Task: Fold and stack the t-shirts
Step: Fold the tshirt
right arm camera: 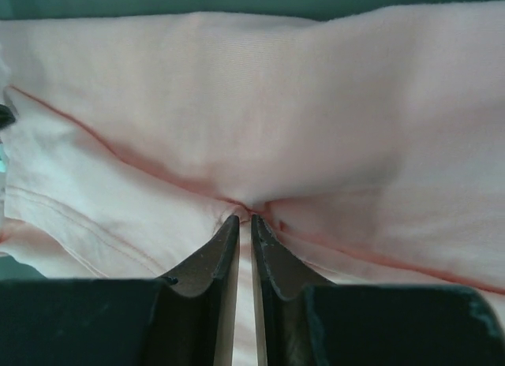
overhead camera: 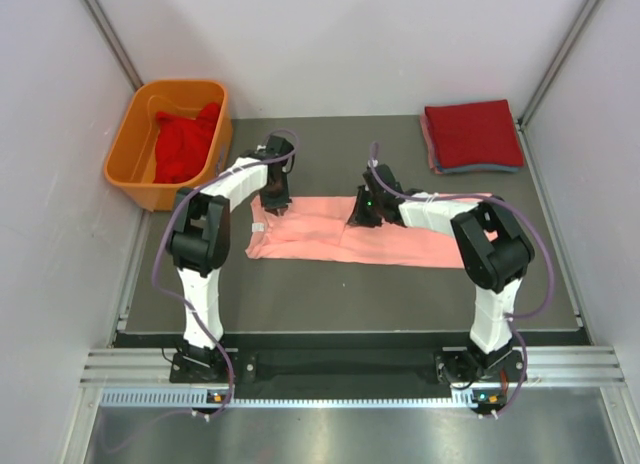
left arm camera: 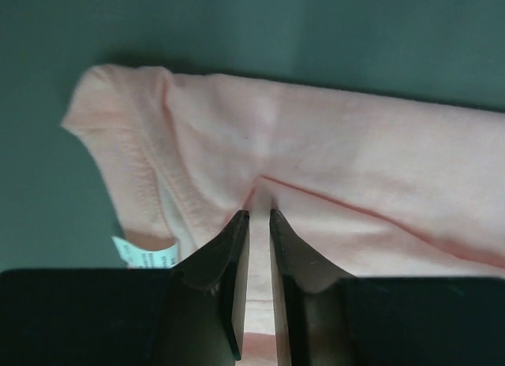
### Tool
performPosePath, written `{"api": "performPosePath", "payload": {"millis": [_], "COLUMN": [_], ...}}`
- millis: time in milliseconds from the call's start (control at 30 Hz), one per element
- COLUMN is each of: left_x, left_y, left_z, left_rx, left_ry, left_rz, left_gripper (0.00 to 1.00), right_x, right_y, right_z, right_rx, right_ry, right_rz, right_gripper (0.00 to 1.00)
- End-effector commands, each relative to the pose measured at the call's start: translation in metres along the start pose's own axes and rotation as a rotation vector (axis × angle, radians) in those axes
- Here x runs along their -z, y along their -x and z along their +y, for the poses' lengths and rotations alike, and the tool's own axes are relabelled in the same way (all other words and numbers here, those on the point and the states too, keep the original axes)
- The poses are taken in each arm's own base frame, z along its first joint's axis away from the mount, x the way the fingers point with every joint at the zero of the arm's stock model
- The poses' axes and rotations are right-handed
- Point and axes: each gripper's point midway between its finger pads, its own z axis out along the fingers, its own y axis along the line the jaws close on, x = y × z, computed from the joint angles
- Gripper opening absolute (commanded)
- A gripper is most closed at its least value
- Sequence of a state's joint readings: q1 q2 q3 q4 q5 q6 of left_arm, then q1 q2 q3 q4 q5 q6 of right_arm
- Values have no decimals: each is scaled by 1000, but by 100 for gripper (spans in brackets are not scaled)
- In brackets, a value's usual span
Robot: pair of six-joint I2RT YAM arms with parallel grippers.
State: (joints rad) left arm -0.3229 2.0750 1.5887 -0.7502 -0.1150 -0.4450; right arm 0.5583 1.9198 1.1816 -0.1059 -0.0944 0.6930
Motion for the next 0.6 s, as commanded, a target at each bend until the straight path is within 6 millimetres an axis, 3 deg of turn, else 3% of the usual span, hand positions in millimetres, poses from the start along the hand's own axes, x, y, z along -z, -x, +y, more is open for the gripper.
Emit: {"api": "performPosePath", "payload": {"millis": [0,67,167,367,467,567], "left_x": [51,66,95,107,91,75], "left_y": [39,33,28,-19,-55,-71], "left_z": [10,16,11,-5,-5,5], "left_rx": [7,-5,-5,26,55,92], "left_ry": [45,62,-12,-196,-233,-190], "left_rz": [-129,-113,-144,-72,8,33], "left_gripper": [22,24,24,24,24,24], "right_x": [32,45,64,70,65,52], "right_y": [39,43,45,5,-18,-43], "right_z": [25,34,64,120,137,138], "right_rx": [69,82,111,131,154,147], "right_ry": [28,39,136,378,458,501], "right_rz": [-97,-109,-118,-8,40,105], "right_gripper": [12,13,14,11,9,9]}}
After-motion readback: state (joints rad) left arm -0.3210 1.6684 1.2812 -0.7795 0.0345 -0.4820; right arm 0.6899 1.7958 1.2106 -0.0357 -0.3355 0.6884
